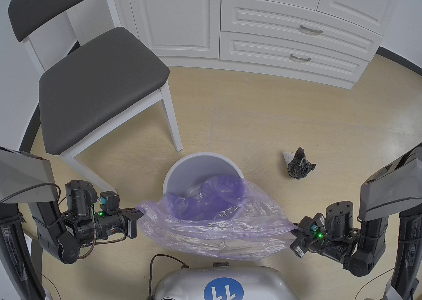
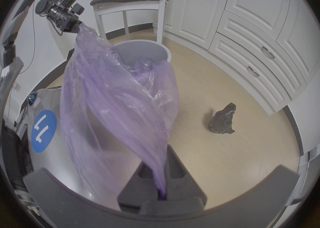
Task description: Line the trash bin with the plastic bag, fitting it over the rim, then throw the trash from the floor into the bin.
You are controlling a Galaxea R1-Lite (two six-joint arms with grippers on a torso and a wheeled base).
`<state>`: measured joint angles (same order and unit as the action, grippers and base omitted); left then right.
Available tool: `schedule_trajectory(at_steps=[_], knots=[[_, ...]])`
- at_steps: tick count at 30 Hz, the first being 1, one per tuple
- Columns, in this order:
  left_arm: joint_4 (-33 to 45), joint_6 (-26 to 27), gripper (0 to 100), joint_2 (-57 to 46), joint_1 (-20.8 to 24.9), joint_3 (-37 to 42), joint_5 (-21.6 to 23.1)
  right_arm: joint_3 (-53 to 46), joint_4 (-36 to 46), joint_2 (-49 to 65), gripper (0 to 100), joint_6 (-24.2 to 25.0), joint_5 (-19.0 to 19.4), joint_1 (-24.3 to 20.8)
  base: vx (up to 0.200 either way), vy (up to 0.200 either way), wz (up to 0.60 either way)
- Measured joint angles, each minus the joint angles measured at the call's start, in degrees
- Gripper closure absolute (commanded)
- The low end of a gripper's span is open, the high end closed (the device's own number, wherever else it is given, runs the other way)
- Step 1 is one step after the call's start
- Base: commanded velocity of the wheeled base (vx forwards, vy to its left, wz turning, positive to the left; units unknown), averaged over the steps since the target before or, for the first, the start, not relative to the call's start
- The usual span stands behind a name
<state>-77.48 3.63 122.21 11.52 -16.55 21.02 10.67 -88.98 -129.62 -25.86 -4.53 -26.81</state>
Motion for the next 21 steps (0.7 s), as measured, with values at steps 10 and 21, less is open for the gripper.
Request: schedule_trajectory(at_steps=[10,21], knots=[[2.2,1.4,100,-1.5,0.2,1.0,0.0,-1.4,0.0,0.7,100,-0.5,0.0,-0.2,0.0,0.0,0.0],[2.4,1.6,100,0.5,-0.3,-0.3,0.0,1.4,0.0,-2.2,100,0.2,0.2,0.1,0.0,0.0,0.0]])
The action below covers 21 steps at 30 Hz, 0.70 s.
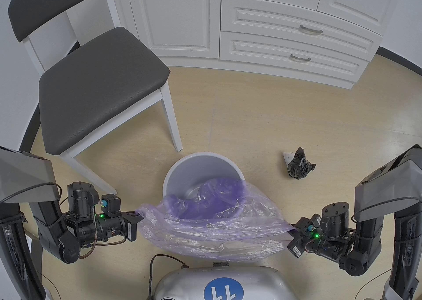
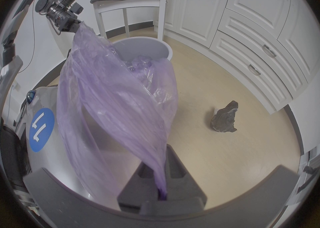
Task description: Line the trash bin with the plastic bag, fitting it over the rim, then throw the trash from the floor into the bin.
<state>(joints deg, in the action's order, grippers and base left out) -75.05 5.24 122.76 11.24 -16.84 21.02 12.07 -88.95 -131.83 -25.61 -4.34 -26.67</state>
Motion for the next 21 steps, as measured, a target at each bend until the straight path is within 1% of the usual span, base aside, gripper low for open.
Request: schedule_trajectory(at_steps=[2,4,6,7,8,11,13,14,17,21], knots=[[0.0,0.0,100,0.2,-0.1,0.0,0.0,1.2,0.0,-0.9,100,0.4,0.9,-0.2,0.0,0.0,0.0],[0.0,0.0,100,0.3,-0.2,0.0,0.0,2.4,0.0,-2.0,100,0.7,2.7,-0.3,0.0,0.0,0.0],[0.0,0.0,100,0.4,-0.2,0.0,0.0,3.6,0.0,-3.0,100,1.2,6.0,-0.6,0.0,0.0,0.0],[0.0,0.0,100,0.5,-0.2,0.0,0.0,4.0,0.0,-3.4,100,1.6,8.1,-0.7,0.0,0.0,0.0],[0.0,0.0,100,0.5,-0.2,0.0,0.0,4.4,0.0,-3.8,100,2.2,11.6,-0.8,0.0,0.0,0.0],[0.0,0.0,100,0.6,-0.2,0.1,0.0,5.4,0.0,-4.7,100,4.6,20.1,-1.1,0.0,0.0,0.0],[0.0,0.0,100,0.6,-0.2,0.2,0.0,5.9,0.0,-5.2,100,7.1,24.1,-1.3,0.0,0.0,0.0],[0.0,0.0,100,0.6,-0.2,0.3,0.0,6.3,0.0,-5.4,100,9.1,26.3,-1.4,0.0,0.0,0.0],[-0.1,0.1,100,0.7,-0.2,0.4,-0.1,7.1,0.0,-6.1,100,11.8,29.1,-1.5,0.0,0.0,0.0],[-0.1,0.1,100,0.9,-0.1,0.5,-0.1,7.8,0.0,-6.7,100,12.2,29.5,-1.3,0.0,0.0,0.0]])
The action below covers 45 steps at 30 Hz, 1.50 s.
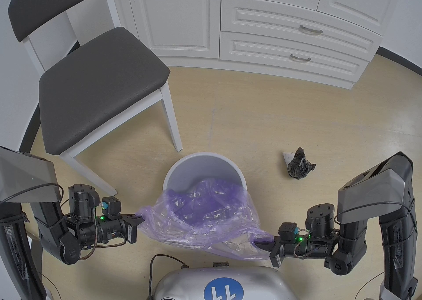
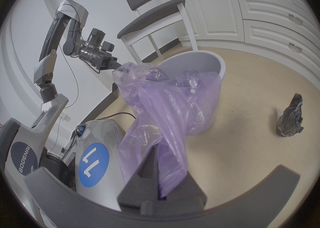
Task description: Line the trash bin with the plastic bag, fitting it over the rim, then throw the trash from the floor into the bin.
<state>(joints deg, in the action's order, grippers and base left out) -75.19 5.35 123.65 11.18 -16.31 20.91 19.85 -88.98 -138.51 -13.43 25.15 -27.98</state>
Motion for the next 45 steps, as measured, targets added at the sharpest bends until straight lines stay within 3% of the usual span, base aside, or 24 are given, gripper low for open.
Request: schedule_trajectory(at_steps=[30,35,45], knots=[[-0.1,0.0,100,4.8,0.0,-1.6,-0.5,2.7,0.0,-1.2,100,0.4,-0.5,0.5,0.0,0.0,0.0],[-0.4,0.0,100,6.8,0.1,-2.7,-2.5,3.7,0.0,-1.4,100,1.5,-0.7,1.1,0.0,0.0,0.0],[-2.6,-1.0,100,7.4,0.0,-4.7,-5.0,8.0,0.0,0.0,100,5.3,-7.1,3.0,0.0,0.0,0.0]])
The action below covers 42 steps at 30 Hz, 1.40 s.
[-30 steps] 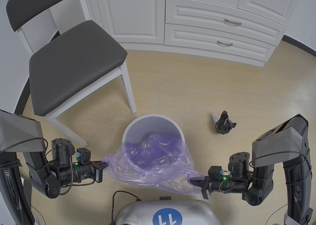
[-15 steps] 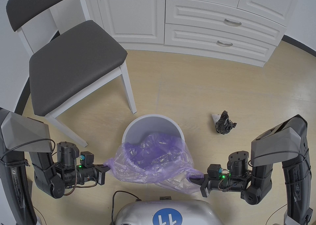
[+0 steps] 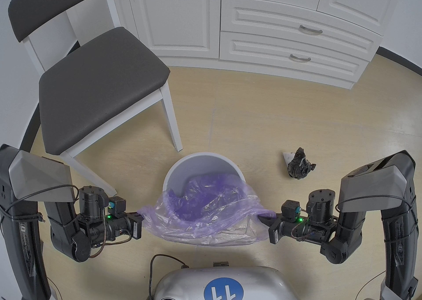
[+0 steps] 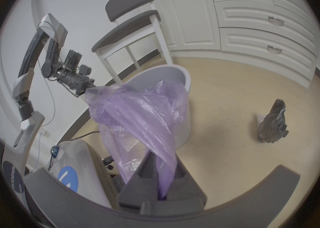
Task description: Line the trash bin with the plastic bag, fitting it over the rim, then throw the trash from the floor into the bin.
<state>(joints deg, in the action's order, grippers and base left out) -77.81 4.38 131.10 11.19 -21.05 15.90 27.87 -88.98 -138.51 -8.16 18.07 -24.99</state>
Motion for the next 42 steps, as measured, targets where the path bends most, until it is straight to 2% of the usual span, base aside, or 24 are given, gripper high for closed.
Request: schedule_trajectory(at_steps=[6,12,19,31,32,38,42], knots=[[-2.6,-3.5,100,-0.3,0.1,-0.9,-0.4,2.6,0.0,0.3,100,2.1,-2.8,0.2,0.0,0.0,0.0],[-2.9,-6.1,100,-0.7,0.3,-2.9,-3.4,4.2,0.0,0.6,100,3.1,-4.2,0.3,0.0,0.0,0.0],[-2.9,-12.7,100,-0.7,1.8,-6.8,-7.5,5.4,0.0,-0.3,100,2.9,-4.9,2.4,0.0,0.0,0.0],[-2.9,-13.3,100,-3.9,2.9,-5.3,-7.0,3.9,0.0,-2.7,100,-1.4,-4.6,3.8,0.0,0.0,0.0],[-2.9,-13.3,100,-4.3,3.0,-5.0,-6.9,3.5,0.0,-2.8,0,-1.5,-4.6,3.7,0.0,0.0,0.0],[-2.9,-13.2,100,-5.0,3.7,-4.4,-6.9,1.6,0.0,-2.4,0,-2.5,-4.3,2.7,0.0,0.0,0.0],[-3.0,-13.2,100,-5.0,3.9,-4.2,-6.9,1.3,0.0,-1.9,0,-2.4,-2.5,3.1,0.0,0.0,0.0]])
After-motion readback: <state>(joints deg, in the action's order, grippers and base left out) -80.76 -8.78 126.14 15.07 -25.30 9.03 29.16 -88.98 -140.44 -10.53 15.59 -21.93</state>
